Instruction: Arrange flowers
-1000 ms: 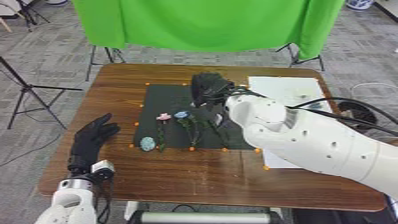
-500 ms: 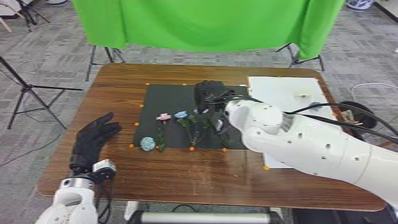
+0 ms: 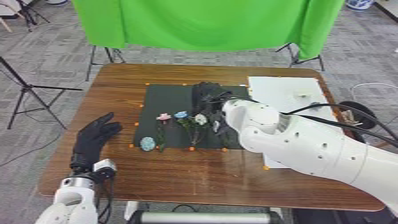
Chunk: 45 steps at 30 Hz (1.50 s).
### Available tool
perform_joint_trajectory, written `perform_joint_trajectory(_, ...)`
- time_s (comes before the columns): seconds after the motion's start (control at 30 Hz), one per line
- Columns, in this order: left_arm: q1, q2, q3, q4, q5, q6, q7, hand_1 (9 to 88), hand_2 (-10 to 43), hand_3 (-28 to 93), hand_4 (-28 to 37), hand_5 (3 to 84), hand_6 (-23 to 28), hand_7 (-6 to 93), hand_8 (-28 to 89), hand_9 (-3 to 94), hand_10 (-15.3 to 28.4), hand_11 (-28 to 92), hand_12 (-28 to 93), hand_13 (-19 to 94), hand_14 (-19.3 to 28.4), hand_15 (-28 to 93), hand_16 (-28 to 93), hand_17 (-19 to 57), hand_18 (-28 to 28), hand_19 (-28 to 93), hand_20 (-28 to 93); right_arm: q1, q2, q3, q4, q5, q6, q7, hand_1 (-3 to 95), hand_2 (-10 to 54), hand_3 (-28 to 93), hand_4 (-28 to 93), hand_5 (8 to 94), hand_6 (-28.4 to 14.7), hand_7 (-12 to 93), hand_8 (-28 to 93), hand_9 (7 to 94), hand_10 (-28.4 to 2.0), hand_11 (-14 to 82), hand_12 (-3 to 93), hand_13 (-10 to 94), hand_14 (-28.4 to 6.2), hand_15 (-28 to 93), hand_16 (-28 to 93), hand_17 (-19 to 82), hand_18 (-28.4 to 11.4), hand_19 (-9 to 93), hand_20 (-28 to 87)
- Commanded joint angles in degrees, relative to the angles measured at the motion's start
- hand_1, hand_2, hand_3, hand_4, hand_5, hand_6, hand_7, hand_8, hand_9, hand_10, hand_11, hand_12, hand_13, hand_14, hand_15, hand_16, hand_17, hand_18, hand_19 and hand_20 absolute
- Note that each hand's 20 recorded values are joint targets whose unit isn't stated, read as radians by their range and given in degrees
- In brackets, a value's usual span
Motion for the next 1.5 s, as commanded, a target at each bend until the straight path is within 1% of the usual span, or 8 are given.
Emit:
perform_joint_trajectory(0.03,1.21,-0.41,1.1,1.09,0.1,-1.04,-1.77,19.2,-4.0,76,-28.3,48.2,1.3,14.8,-8,50.6,13.2,21,13,41,17.0,24,-1,9.9,11.8,4,18,0.65,-0.06,1.32,-0.36,0.37,-0.37,0.58,45.4,-9.5,64,-18,74.0,2.3,19,2,76.5,-11.9,14.5,16.2,90,-2.4,63,29,63,-14.5,93,59)
perform_joint_trajectory(0.4,0.99,-0.45,1.06,1.19,0.15,-1.28,-1.66,19.2,-4.1,76,-28.3,48.1,1.2,14.9,-8,50.5,13.2,21,13,41,17.0,24,-1,9.8,11.8,4,18,0.09,1.53,7.55,-2.2,1.59,0.83,0.94,43.9,-9.5,65,-19,71.9,2.4,19,2,75.3,-12.0,14.3,16.1,90,-2.4,63,28,63,-14.4,93,59)
perform_joint_trajectory(0.67,1.3,-0.39,0.74,1.01,0.03,-1.07,-1.64,19.2,-4.1,76,-28.3,48.1,1.2,14.9,-7,50.5,13.2,21,13,42,16.9,24,-1,9.8,11.8,4,18,-6.24,13.88,23.36,-12.02,-3.56,3.96,4.18,37.6,-9.5,69,-18,69.4,2.5,17,-3,73.0,-12.4,13.5,16.2,89,-2.9,63,28,61,-14.7,93,58)
perform_joint_trajectory(0.73,1.64,-0.43,0.63,0.88,0.1,-1.04,-1.58,19.2,-4.1,76,-28.3,48.1,1.2,14.9,-8,50.5,13.2,21,13,41,16.9,24,-1,9.8,11.8,4,18,-9.9,16.98,28.6,-13.89,-5.08,0.96,7.24,34.7,-9.5,70,-17,67.5,2.3,17,-10,71.6,-12.9,12.9,16.2,88,-3.1,63,29,60,-14.9,93,57)
perform_joint_trajectory(0.8,2.26,-0.57,0.36,0.65,-0.02,-0.91,-1.69,19.2,-4.1,76,-28.3,48.1,1.2,14.9,-8,50.6,13.2,21,13,41,16.9,24,-1,9.8,11.8,4,18,-13.29,18.76,33.7,-14.68,-4.41,-6.14,10.55,31.1,-9.5,69,-16,62.9,1.2,15,-10,68.4,-13.3,11.7,16.1,87,-3.7,63,28,59,-15.2,93,56)
perform_joint_trajectory(1.03,2.17,-0.52,0.45,0.6,0.17,-1.07,-1.86,19.4,-4.2,76,-28.3,48.1,1.2,14.8,-8,50.5,13.2,21,13,41,16.9,24,-1,9.8,11.8,4,18,-15.74,21.85,34.64,-8.61,-5.65,-15.17,16.39,20.3,-9.5,62,-14,46.1,-1.7,6,-6,55.2,-18.3,7.1,16.0,81,-7.5,62,27,54,-18.1,93,52)
perform_joint_trajectory(1.2,2.01,-0.46,0.62,0.67,0.5,-1.62,-2.13,19.5,-4.2,76,-28.3,48.1,1.3,14.8,-8,50.5,13.3,21,13,41,16.9,24,-1,9.8,11.8,4,18,-17.07,21.79,34.91,-4.48,-5.87,-17.91,18.54,17.9,-9.5,59,-14,43.7,-1.3,5,-6,51.5,-18.9,6.4,15.7,80,-8.9,62,27,52,-19.4,93,50)
perform_joint_trajectory(1.5,2.36,-0.4,0.58,0.49,0.45,-1.77,-2.45,19.7,-4.1,76,-28.3,48.1,1.3,14.7,-7,50.5,13.3,21,13,41,16.9,24,-1,9.8,11.8,4,18,-21.16,22.12,36.58,-1.0,-5.54,-19.44,21.36,17.7,-9.5,60,-14,44.2,-1.1,5,-5,52.7,-18.8,6.8,15.7,80,-9.0,62,26,52,-19.6,93,49)
